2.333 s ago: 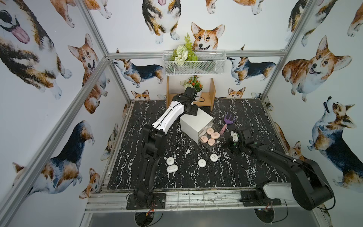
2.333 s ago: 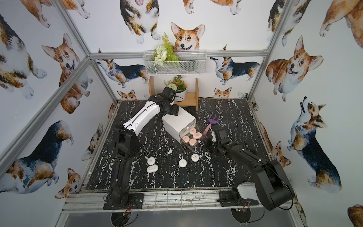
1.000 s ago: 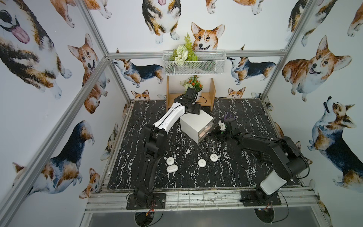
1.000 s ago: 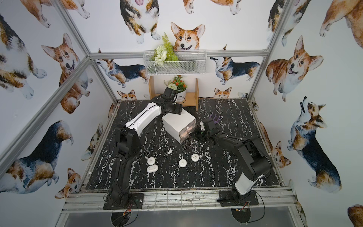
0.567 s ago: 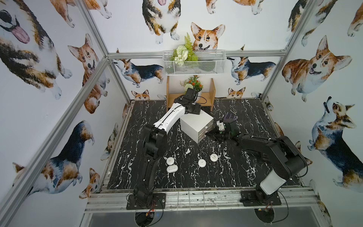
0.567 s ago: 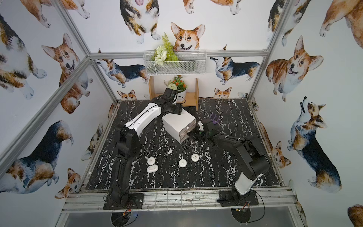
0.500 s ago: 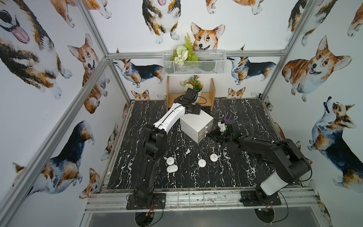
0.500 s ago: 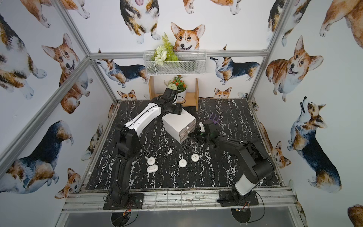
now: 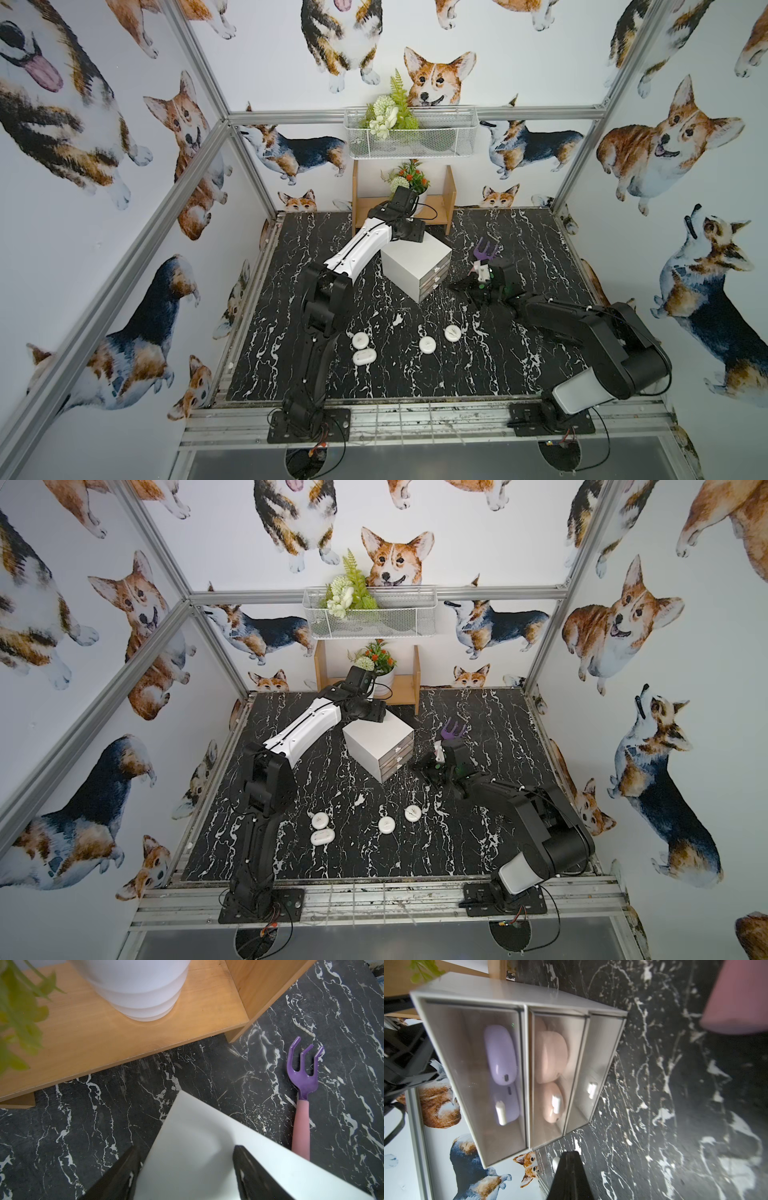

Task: Put the bluetooth earphones in the drawer according to color
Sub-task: Close the drawer of the storage box, then open the drawer in the storage box.

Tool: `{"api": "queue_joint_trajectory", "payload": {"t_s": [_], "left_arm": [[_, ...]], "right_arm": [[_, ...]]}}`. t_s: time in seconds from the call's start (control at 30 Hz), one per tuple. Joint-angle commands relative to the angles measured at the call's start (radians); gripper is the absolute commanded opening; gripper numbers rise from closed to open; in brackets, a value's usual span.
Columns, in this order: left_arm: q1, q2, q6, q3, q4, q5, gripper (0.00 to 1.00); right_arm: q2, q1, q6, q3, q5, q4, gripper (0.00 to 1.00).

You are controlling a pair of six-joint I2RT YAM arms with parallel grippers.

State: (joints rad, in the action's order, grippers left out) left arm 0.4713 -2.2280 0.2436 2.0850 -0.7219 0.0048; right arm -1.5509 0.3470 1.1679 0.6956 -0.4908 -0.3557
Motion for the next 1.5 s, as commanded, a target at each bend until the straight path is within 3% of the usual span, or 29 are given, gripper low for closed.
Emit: {"api": "queue_joint_trajectory", "payload": {"t_s": [0.0,0.4,0.5,0.67,0.77,1.17,1.47], "left_arm": [[0.009,-0.027,-0.015,-0.020,-0.223,0.044,0.75],[0.009,-0.018,-0.019,-0.029,-0.226,0.040,0.75],[0.010,-0.015,-0.019,-0.037,-0.222,0.041,0.75],[0.009,-0.017,-0.017,-0.043,-0.214,0.044,0.75],[0.009,-0.021,-0.015,-0.042,-0.212,0.049,0.75],[0.009,-0.016,-0.015,-0.052,-0.213,0.050,0.75],[0.009,-0.022,-0.012,-0.051,-0.208,0.057,0.74]], "right_arm": [[-0.051,0.003,0.000,0.052,-0.015,-0.031,0.04],[-0.209,0.041,0.019,0.188,-0.029,-0.063,0.03],[-0.167,0.037,0.018,0.140,-0.020,-0.060,0.06],[-0.022,0.016,0.033,-0.007,0.017,-0.053,0.21],[0.009,0.015,0.059,-0.077,0.013,-0.088,0.23],[-0.196,0.011,0.178,-0.130,-0.038,-0.420,0.22],[-0.273,0.009,0.214,-0.107,-0.044,-0.510,0.22]]}}
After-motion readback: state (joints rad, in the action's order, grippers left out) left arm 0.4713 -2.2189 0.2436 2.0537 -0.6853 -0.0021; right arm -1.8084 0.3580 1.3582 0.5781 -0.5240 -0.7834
